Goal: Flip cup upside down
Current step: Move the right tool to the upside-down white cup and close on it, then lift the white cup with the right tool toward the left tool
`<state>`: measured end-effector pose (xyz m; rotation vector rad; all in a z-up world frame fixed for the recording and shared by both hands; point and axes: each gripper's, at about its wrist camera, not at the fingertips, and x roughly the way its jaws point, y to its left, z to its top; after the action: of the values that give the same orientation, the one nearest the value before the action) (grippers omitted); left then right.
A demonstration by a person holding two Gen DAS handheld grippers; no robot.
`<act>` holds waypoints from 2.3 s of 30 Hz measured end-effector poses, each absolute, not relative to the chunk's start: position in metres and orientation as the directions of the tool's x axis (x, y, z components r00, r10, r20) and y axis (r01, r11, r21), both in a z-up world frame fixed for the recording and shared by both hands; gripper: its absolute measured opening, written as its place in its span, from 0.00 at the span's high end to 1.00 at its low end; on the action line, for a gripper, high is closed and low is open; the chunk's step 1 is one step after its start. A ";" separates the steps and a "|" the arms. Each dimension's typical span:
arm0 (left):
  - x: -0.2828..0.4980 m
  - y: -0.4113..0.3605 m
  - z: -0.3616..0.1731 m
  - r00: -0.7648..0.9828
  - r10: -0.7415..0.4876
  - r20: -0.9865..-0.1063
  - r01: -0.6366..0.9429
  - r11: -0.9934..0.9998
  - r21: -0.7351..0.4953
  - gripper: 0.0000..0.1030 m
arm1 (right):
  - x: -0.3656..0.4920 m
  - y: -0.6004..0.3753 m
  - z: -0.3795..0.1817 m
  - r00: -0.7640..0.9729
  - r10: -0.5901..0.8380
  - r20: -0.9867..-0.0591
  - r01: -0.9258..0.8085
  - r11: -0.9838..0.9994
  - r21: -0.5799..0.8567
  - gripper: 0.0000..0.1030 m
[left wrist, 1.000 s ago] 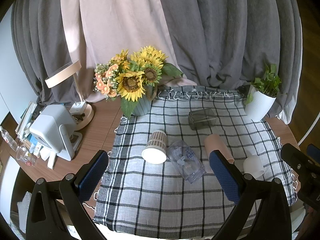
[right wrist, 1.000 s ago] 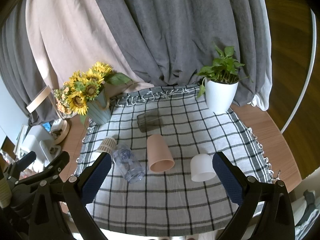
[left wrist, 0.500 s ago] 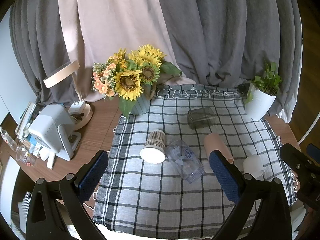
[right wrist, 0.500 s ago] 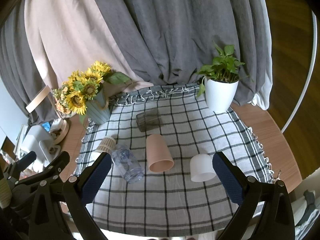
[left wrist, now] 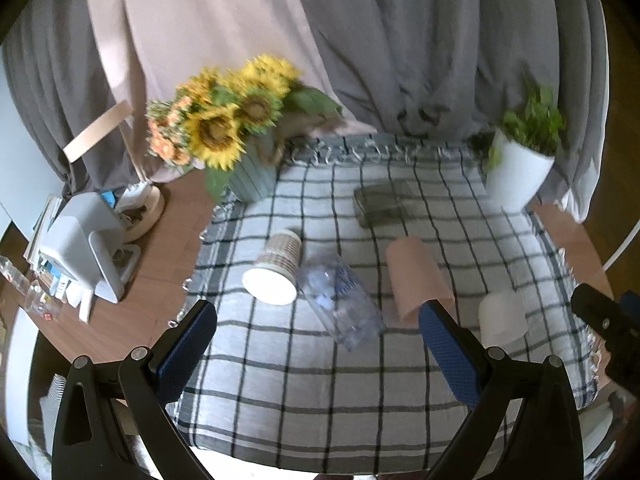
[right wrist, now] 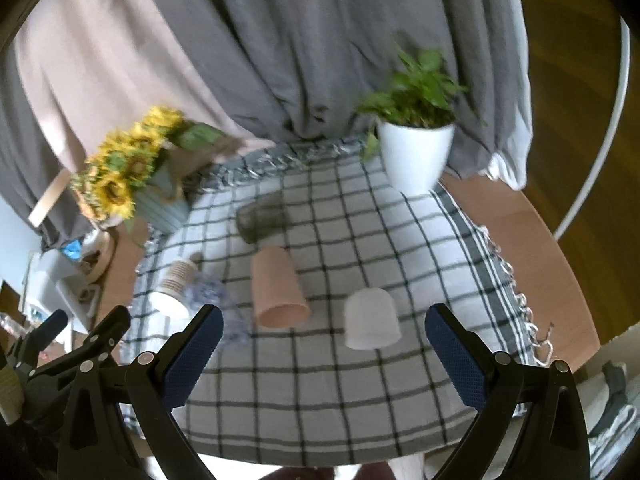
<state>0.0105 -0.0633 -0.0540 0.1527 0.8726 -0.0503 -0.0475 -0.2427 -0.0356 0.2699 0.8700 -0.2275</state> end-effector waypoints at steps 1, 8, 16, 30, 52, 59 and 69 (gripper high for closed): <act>0.011 -0.069 -0.058 0.632 0.020 -0.775 0.114 0.986 0.119 0.00 | -0.047 -0.247 -0.039 0.615 -0.090 -0.784 0.312 0.940 0.136 0.01; 0.026 -0.100 -0.088 0.557 0.065 -0.828 0.113 0.982 0.152 0.00 | -0.024 -0.285 -0.089 0.478 -0.042 -0.877 0.354 0.923 0.149 0.02; 0.038 -0.114 -0.121 0.479 0.138 -0.867 0.053 0.981 0.186 0.00 | 0.026 -0.304 -0.157 0.328 0.082 -0.941 0.317 0.929 0.191 0.08; 0.042 -0.108 -0.170 0.336 0.157 -0.929 0.000 0.986 0.167 0.00 | 0.061 -0.304 -0.215 0.206 0.138 -0.969 0.250 0.950 0.188 0.34; 0.031 0.000 -0.179 0.276 0.128 -0.953 0.006 0.991 0.135 0.00 | 0.026 -0.197 -0.188 0.267 0.196 -0.944 0.181 0.951 0.249 0.34; 0.032 0.031 -0.188 0.253 0.152 -0.955 0.032 0.986 0.166 0.00 | 0.024 -0.158 -0.206 0.272 0.187 -0.944 0.215 0.944 0.249 0.34; 0.033 0.036 -0.190 0.254 0.124 -0.959 0.086 0.985 0.150 0.00 | 0.011 -0.134 -0.220 0.232 0.151 -0.961 0.248 0.946 0.208 0.34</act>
<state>0.0334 0.0361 -0.1903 0.1849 1.3157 0.0260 0.0114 -0.1339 -0.2197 0.3498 1.3436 -0.0686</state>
